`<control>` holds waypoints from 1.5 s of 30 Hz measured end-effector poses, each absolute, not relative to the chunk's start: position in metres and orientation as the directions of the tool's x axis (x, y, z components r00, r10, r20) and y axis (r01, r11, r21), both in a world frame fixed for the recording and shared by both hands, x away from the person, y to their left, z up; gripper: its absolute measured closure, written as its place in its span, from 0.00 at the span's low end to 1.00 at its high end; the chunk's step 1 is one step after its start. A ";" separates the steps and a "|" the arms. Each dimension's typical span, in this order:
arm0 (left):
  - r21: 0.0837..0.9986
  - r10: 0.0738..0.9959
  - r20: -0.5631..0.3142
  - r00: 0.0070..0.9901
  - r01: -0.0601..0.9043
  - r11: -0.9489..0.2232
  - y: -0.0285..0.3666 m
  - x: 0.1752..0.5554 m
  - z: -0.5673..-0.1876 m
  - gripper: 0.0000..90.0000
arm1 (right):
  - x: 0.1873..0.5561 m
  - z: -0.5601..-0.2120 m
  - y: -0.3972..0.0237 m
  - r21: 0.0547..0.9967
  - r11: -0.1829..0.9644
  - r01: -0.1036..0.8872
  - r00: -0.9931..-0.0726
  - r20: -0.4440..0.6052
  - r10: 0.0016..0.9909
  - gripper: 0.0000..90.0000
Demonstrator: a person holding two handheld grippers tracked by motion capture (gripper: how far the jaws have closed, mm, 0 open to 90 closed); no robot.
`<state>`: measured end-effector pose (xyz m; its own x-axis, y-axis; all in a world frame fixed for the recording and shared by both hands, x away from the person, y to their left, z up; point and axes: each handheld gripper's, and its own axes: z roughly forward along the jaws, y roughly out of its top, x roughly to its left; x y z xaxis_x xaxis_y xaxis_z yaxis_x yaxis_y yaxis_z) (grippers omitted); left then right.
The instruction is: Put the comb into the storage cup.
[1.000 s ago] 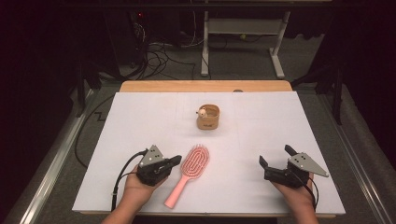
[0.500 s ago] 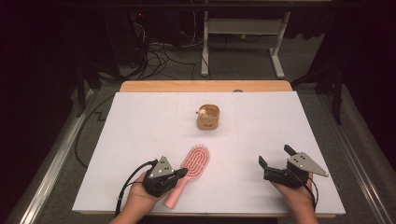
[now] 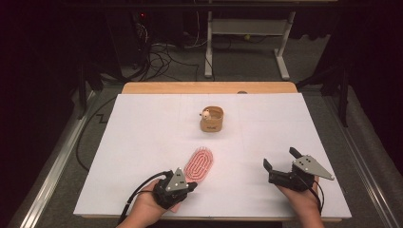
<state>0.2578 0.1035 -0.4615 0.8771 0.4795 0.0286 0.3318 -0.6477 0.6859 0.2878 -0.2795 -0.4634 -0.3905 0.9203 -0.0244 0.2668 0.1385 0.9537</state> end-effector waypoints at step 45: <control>0.654 0.605 -0.077 0.792 0.498 -0.569 0.178 0.294 -0.476 0.49 | 0.286 -0.464 -0.283 0.953 0.126 0.275 -0.382 -0.012 0.924 0.00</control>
<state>0.2939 0.1783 -0.4758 0.7922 0.6053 -0.0773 0.4985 -0.5689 0.6542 0.2863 -0.2828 -0.4639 -0.3823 0.9240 -0.0116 0.2750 0.1257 0.9532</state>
